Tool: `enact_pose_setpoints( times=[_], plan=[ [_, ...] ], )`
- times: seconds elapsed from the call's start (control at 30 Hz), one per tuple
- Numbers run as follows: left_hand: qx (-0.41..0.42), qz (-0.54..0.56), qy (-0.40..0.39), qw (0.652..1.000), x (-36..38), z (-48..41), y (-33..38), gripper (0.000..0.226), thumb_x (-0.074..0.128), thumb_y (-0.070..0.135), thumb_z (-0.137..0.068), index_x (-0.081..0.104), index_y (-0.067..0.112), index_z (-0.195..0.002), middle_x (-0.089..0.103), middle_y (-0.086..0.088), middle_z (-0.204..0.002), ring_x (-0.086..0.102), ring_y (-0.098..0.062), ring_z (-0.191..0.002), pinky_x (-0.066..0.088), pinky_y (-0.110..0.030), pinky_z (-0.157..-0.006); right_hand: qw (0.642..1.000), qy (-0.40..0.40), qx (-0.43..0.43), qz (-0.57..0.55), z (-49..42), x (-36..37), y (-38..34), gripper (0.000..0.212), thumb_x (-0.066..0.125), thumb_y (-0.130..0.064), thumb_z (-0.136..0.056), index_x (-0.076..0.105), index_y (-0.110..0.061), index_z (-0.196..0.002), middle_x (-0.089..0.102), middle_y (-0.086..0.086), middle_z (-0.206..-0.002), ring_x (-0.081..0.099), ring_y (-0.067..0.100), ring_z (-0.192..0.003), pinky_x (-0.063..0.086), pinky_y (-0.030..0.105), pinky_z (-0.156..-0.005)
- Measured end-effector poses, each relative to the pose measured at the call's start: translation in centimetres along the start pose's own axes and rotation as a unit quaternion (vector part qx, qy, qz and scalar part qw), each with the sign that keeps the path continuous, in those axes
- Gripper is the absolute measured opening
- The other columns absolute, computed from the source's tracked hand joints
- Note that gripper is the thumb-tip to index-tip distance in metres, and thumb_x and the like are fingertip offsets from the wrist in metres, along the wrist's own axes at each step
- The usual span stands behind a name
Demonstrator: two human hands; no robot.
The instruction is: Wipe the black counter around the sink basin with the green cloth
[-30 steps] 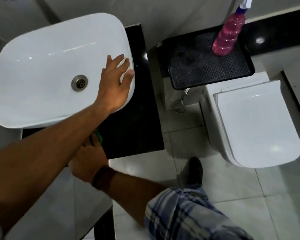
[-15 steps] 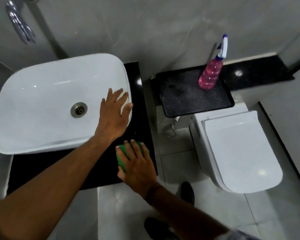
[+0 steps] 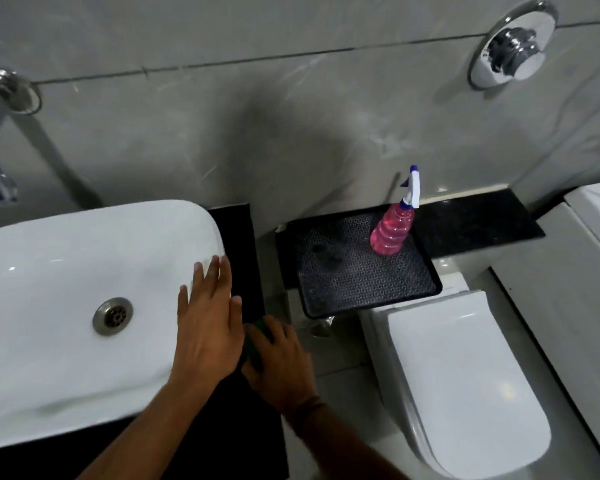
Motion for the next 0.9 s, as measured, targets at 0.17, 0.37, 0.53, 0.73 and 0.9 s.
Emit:
enact_pose_setpoints(
  times=[0.17, 0.37, 0.53, 0.73, 0.9],
  plan=[
    [0.003, 0.003, 0.0, 1.0, -0.4, -0.3, 0.9, 0.065, 0.018, 0.043, -0.105, 0.019, 0.016, -0.165, 0.014, -0.003, -0.174, 0.006, -0.025, -0.162, 0.013, -0.054, -0.129, 0.995, 0.064, 0.063, -0.035, -6.7, -5.0, 6.8, 0.06, 0.058, -0.048, -0.082, 0.059, -0.033, -0.139, 0.058, 0.002, -0.14, 0.06, 0.032, -0.121, 0.062, 0.046, -0.083],
    [-0.033, -0.04, 0.019, 0.998, -0.9, -1.3, 1.5, 0.074, 0.012, 0.055, -0.104, 0.037, 0.01, -0.157, 0.032, -0.01, -0.166, 0.029, -0.037, -0.152, 0.033, -0.066, -0.116, 0.99, 0.07, 0.082, 0.093, -16.1, -9.6, 15.8, 0.065, 0.056, -0.052, -0.086, 0.054, -0.029, -0.147, 0.055, 0.005, -0.148, 0.055, 0.035, -0.126, 0.059, 0.049, -0.085],
    [-0.027, -0.128, 0.055, 0.99, -1.3, -1.7, 2.1, 0.067, 0.03, 0.034, -0.096, 0.057, -0.011, -0.138, 0.057, -0.033, -0.142, 0.047, -0.054, -0.129, 0.045, -0.078, -0.092, 0.983, 0.026, 0.065, 0.168, -18.6, -6.3, 18.9, 0.069, 0.056, -0.053, -0.092, 0.05, -0.028, -0.156, 0.047, 0.009, -0.163, 0.042, 0.042, -0.15, 0.038, 0.061, -0.116],
    [-0.005, -0.117, 0.059, 0.991, -1.0, -2.1, 2.2, 0.066, 0.034, 0.026, -0.087, 0.059, -0.011, -0.135, 0.057, -0.032, -0.141, 0.036, -0.03, -0.136, 0.045, -0.078, -0.091, 0.981, 0.004, 0.073, 0.18, -19.0, -3.9, 20.3, 0.078, 0.046, -0.065, -0.092, 0.037, -0.033, -0.162, 0.03, 0.007, -0.173, 0.022, 0.042, -0.16, 0.022, 0.07, -0.122],
    [-0.007, -0.068, 0.049, 0.996, -0.4, -1.9, 1.2, 0.066, 0.035, 0.031, -0.092, 0.051, -0.006, -0.144, 0.048, -0.024, -0.152, 0.033, -0.03, -0.145, 0.04, -0.076, -0.1, 0.982, 0.01, 0.07, 0.176, -18.9, -3.6, 20.6, 0.077, 0.05, -0.065, -0.091, 0.039, -0.033, -0.16, 0.034, 0.009, -0.171, 0.026, 0.043, -0.159, 0.024, 0.07, -0.121]
  ],
)
Point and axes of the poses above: each hand's wrist, its own z-axis away from the middle knuckle, its own x-axis out of the palm, y = z × x, the point moved 9 cm from there along -z, towards the middle knuckle
